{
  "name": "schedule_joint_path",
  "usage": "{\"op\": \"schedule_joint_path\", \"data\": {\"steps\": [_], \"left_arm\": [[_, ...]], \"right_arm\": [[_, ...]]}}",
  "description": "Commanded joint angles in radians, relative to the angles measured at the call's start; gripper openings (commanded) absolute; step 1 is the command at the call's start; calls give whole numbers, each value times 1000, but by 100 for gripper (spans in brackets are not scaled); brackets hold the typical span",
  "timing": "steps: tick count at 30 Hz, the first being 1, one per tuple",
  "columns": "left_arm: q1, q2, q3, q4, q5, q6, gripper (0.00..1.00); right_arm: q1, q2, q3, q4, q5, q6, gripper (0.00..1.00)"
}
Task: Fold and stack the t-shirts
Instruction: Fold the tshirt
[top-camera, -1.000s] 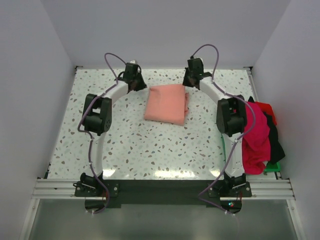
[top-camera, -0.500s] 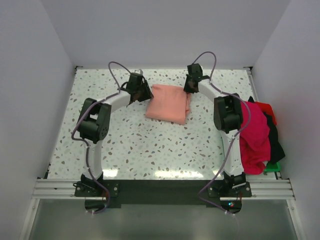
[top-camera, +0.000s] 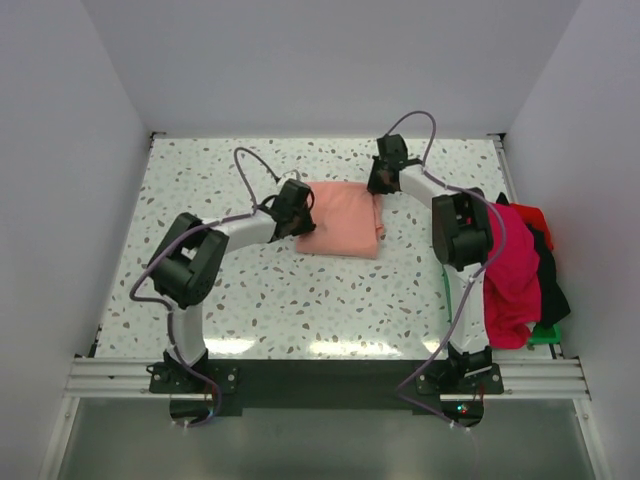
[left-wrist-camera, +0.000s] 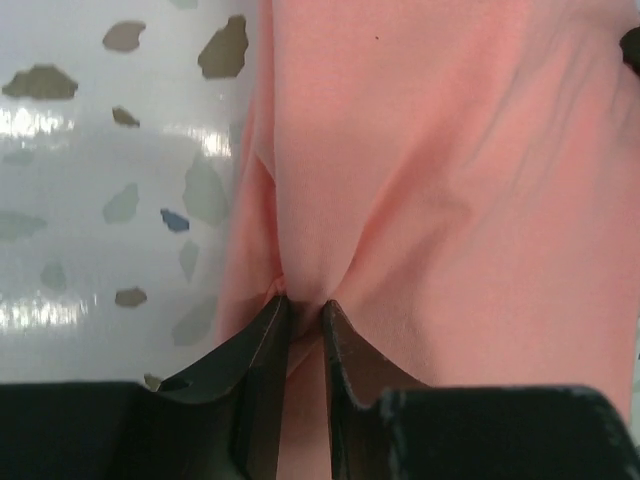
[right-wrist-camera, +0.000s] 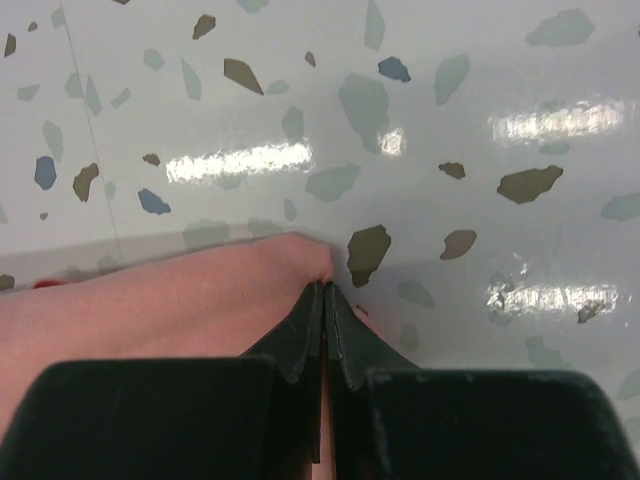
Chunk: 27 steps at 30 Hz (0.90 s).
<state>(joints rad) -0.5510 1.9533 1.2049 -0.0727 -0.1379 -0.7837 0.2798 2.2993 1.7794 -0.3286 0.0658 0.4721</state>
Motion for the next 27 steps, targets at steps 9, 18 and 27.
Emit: {"op": "schedule_joint_path", "data": {"steps": [9, 18, 27], "left_arm": [[-122, -375, -405, -13, -140, -172, 24], [-72, -582, -386, -105, -230, -112, 42], [100, -364, -188, -70, -82, 12, 43]], "right_arm": [[93, -233, -323, 25, -105, -1, 0], [125, -340, -333, -9, -144, -43, 0], [127, -336, -272, -58, -141, -61, 0]]}}
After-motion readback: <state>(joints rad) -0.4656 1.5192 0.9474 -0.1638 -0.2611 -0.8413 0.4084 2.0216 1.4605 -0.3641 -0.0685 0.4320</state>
